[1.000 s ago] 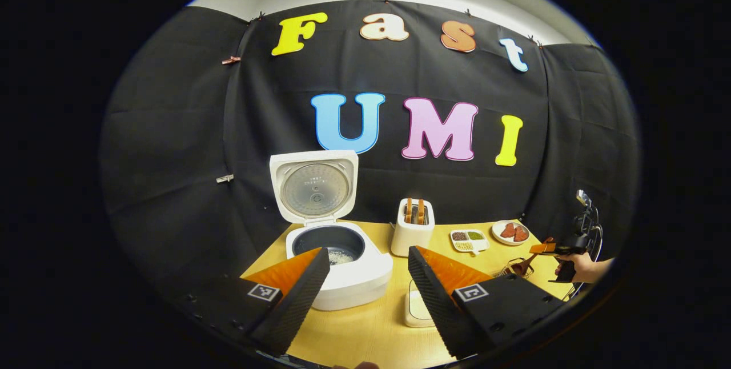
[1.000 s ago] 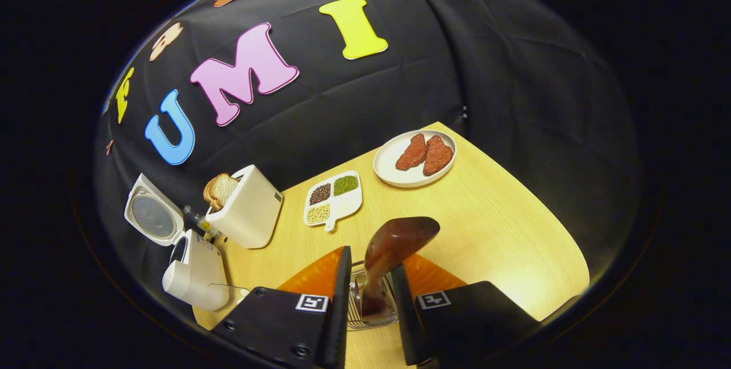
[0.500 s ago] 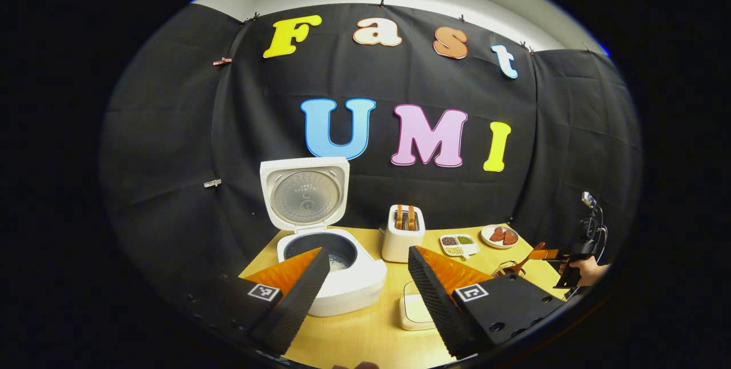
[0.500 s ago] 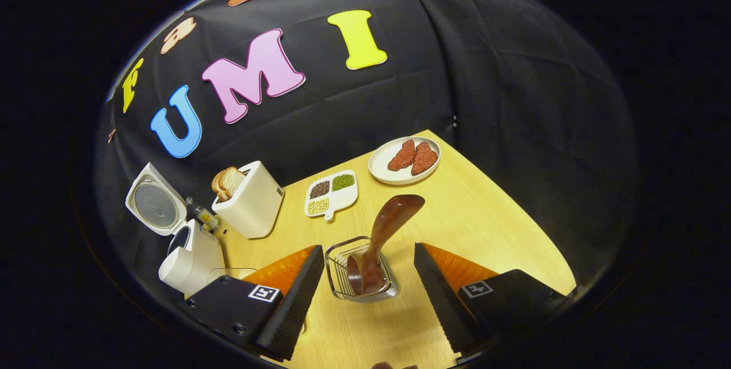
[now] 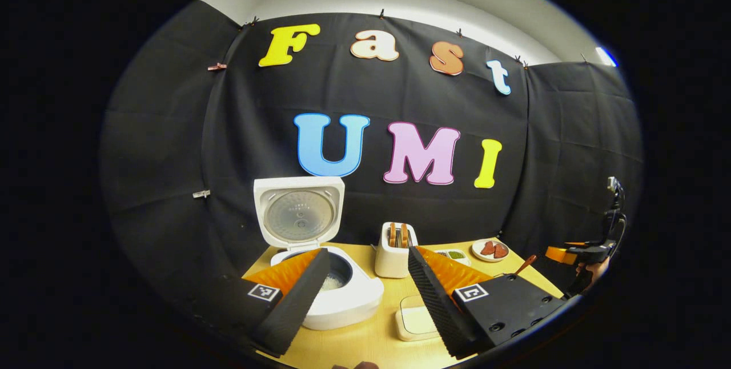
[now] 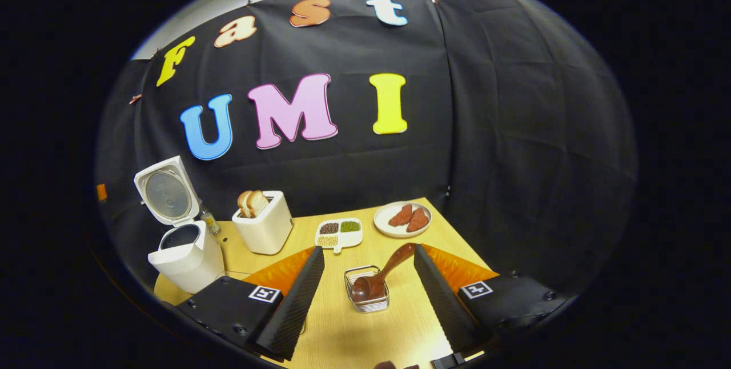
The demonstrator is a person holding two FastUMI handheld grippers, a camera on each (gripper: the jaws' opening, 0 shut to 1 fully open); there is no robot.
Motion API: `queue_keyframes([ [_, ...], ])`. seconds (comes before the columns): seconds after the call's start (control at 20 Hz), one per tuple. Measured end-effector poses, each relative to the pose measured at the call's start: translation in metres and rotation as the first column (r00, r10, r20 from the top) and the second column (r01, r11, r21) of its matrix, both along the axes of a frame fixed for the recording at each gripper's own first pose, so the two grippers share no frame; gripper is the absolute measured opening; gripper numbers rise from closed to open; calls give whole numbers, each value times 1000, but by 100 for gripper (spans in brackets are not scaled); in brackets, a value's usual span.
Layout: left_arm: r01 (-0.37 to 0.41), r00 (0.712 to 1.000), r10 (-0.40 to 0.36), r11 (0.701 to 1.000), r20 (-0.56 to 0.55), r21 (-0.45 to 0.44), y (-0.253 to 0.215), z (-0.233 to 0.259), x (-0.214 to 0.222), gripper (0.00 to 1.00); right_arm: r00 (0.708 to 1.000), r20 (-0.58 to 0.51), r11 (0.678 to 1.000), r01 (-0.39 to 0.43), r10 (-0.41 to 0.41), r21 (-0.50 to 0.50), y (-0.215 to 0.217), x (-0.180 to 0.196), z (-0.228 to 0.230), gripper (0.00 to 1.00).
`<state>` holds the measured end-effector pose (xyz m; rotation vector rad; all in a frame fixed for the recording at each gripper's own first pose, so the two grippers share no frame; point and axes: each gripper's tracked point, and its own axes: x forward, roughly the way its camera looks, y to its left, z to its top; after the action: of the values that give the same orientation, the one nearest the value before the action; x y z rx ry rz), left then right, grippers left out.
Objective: Close the left gripper, press the button to open the rice cooker; take a wooden spoon from the chopstick holder with the right hand, scoop a spoonful of rice and pour it into the rice cooker, then put the wooden spoon back into the chopstick holder.
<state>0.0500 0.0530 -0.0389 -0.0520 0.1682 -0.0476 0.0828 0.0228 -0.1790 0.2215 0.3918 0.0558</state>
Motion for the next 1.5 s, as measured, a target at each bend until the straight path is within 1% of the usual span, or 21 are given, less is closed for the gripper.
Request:
queue_keyframes([
  [0.1,-5,1000,5,1000,23,7,8,11,9,95,999,49,999,-1,3,-37,7,-6,26,98],
  [0.25,-13,998,13,1000,58,-8,20,31,27,96,991,130,999,10,-5,-38,17,-15,61,98],
  [0.4,-34,993,35,999,110,-13,38,58,48,95,980,198,999,-14,23,-47,31,-21,91,98],
  [0.5,-46,989,45,999,142,6,49,73,65,95,969,244,995,-18,41,-99,32,-25,105,98],
  [0.65,-59,985,55,998,165,22,63,88,90,95,960,273,987,-13,57,-159,38,-33,117,98],
  [0.8,-81,975,77,997,209,13,78,107,117,95,959,277,985,-10,58,-174,43,-41,123,98],
  [0.95,-113,966,120,993,227,-41,99,116,145,95,963,268,986,7,39,-169,45,-46,124,98],
  [1.0,-127,963,134,991,233,-46,107,118,155,95,964,265,985,14,33,-173,44,-47,123,98],
  [1.2,-171,961,166,985,222,2,131,101,203,95,969,248,982,49,-3,-181,41,-52,121,98],
  [1.35,-206,952,204,978,230,-14,146,89,235,95,971,235,977,91,-44,-192,32,-58,119,98],
  [1.5,-251,937,247,968,248,-19,168,75,266,95,974,210,972,130,-88,-195,24,-65,113,98],
])
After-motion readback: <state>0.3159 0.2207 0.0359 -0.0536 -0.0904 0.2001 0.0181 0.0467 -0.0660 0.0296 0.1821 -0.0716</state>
